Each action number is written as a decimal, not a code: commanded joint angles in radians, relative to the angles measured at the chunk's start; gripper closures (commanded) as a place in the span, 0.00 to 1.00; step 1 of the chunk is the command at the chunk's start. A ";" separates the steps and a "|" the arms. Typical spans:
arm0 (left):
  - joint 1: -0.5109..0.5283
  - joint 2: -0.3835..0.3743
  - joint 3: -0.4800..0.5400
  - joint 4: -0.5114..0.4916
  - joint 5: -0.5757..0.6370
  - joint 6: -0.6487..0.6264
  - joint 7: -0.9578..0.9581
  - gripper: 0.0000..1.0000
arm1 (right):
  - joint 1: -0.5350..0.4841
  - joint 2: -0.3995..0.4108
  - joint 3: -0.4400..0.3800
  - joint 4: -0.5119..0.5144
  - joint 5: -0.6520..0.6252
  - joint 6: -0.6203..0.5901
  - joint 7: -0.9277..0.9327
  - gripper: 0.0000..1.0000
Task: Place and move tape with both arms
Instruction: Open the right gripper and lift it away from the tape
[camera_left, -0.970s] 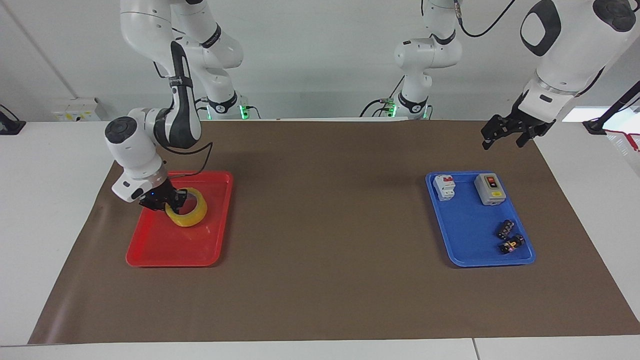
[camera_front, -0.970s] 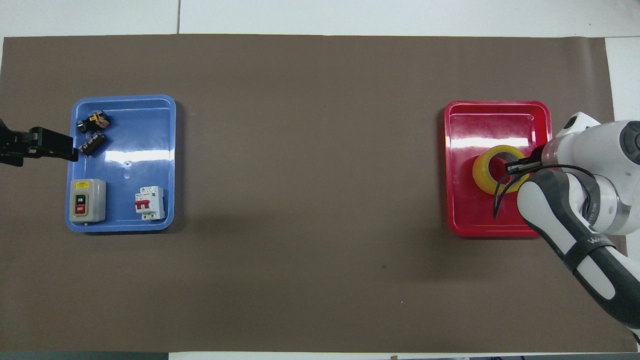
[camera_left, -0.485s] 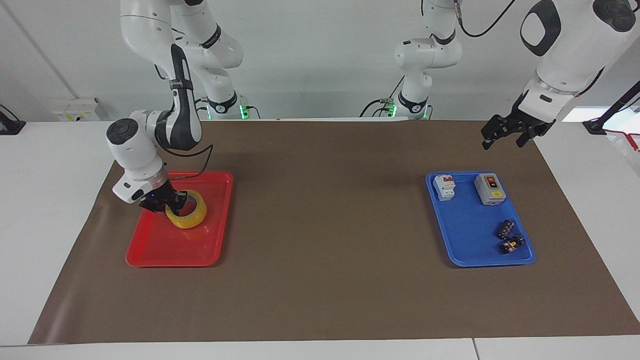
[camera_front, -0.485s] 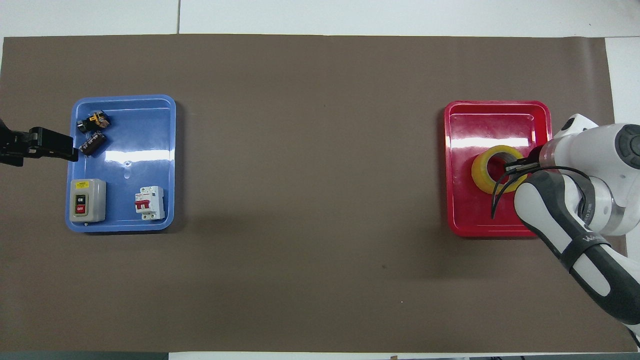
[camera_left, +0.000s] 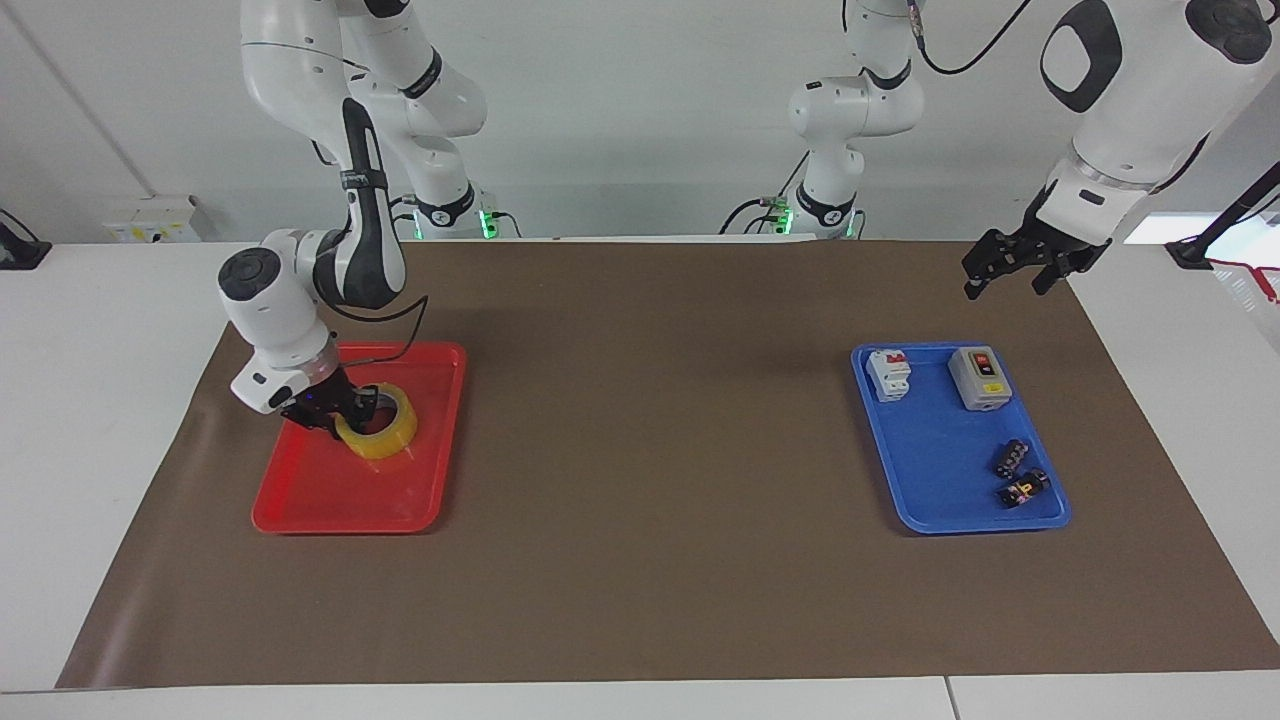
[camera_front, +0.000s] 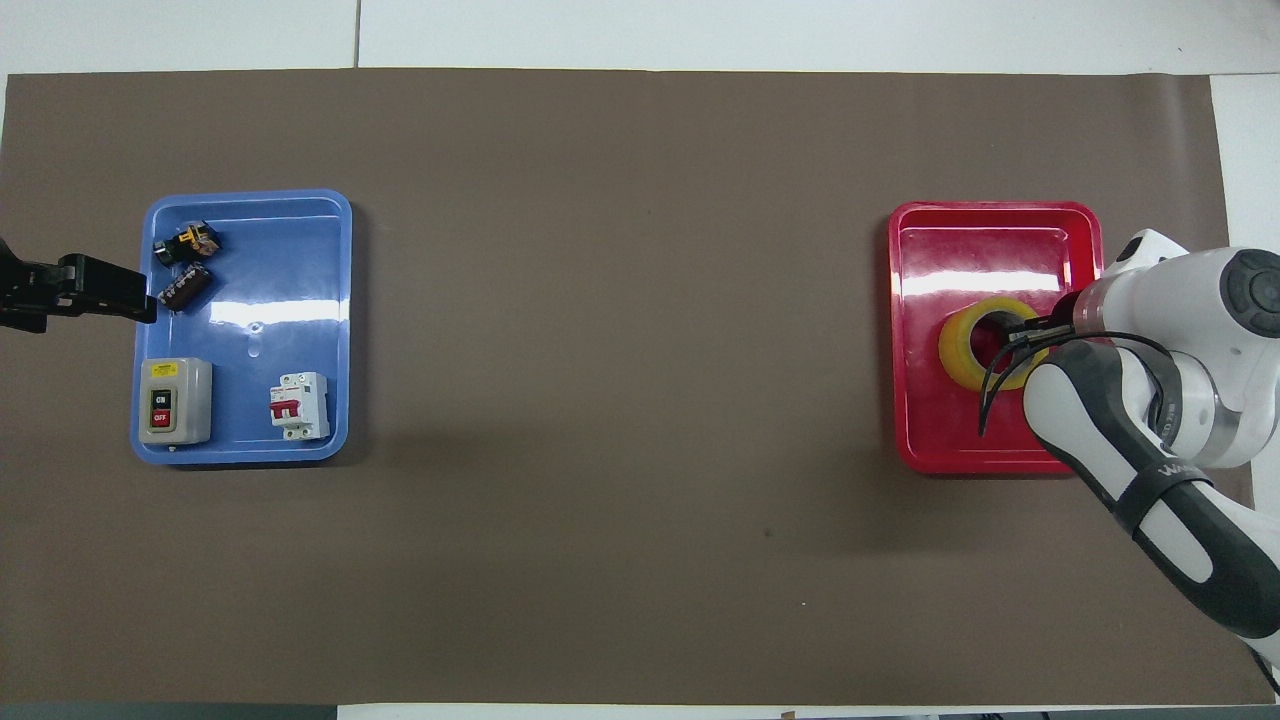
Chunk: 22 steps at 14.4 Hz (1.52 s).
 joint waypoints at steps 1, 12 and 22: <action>0.011 -0.021 -0.004 -0.016 -0.017 0.000 0.017 0.00 | 0.002 -0.045 0.009 0.061 0.014 -0.067 -0.019 0.00; 0.011 -0.021 -0.004 -0.016 -0.017 0.000 0.017 0.00 | 0.168 -0.145 0.012 0.478 -0.016 -0.602 0.440 0.00; 0.011 -0.021 -0.004 -0.018 -0.017 0.000 0.017 0.00 | 0.157 -0.171 0.009 0.704 -0.004 -0.969 0.333 0.00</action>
